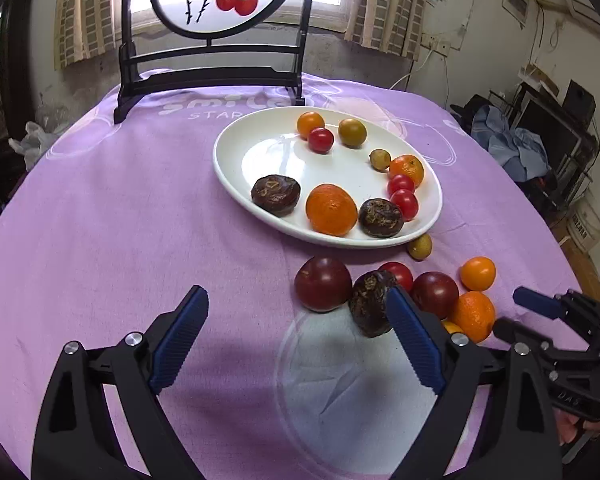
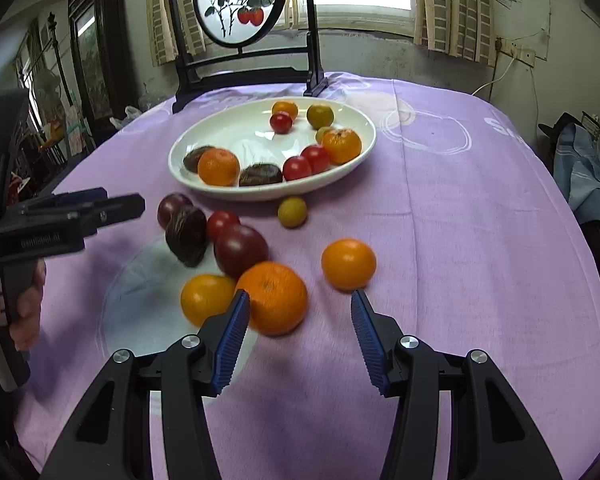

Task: Organize fruits
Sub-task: 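Grasp a brown wrinkled fruit with the left gripper while the right grasps a large orange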

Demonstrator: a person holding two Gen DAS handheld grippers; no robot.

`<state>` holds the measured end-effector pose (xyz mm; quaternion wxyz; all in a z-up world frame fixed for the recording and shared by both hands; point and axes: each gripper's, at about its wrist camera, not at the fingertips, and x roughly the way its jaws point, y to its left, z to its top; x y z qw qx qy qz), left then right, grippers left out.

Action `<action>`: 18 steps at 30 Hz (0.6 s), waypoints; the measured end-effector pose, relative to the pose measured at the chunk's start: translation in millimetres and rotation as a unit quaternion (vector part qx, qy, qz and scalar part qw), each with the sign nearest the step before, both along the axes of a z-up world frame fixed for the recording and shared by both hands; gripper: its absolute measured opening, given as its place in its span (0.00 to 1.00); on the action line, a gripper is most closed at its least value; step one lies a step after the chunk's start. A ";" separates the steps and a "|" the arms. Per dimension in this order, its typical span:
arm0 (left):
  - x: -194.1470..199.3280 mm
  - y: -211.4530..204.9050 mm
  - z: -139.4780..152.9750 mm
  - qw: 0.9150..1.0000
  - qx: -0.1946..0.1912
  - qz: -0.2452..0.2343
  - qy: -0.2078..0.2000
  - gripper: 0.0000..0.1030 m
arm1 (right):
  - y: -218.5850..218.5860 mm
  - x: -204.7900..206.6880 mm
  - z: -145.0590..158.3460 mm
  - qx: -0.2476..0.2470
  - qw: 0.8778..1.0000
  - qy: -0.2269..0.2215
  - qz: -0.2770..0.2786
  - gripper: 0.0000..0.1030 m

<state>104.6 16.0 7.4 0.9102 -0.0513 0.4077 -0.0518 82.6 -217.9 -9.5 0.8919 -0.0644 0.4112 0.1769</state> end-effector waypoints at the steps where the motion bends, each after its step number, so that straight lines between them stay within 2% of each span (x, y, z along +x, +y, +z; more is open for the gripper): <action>1: -0.9 2.6 -1.3 1.000 -0.004 0.002 0.000 0.86 | 1.5 -2.5 -1.5 -0.005 1.000 0.001 0.001 0.52; 9: -1.8 12.0 -11.2 1.000 -0.008 0.006 0.006 0.86 | 18.6 -1.0 -23.8 -0.059 0.998 0.020 0.009 0.51; 17: -4.7 5.6 -11.9 1.000 -0.009 -0.011 0.006 0.86 | 33.1 14.1 -29.3 -0.064 0.998 0.016 0.023 0.50; 18: -5.6 4.4 -12.0 1.000 -0.010 -0.015 0.007 0.86 | 33.9 15.8 -29.3 -0.060 0.998 0.016 0.025 0.45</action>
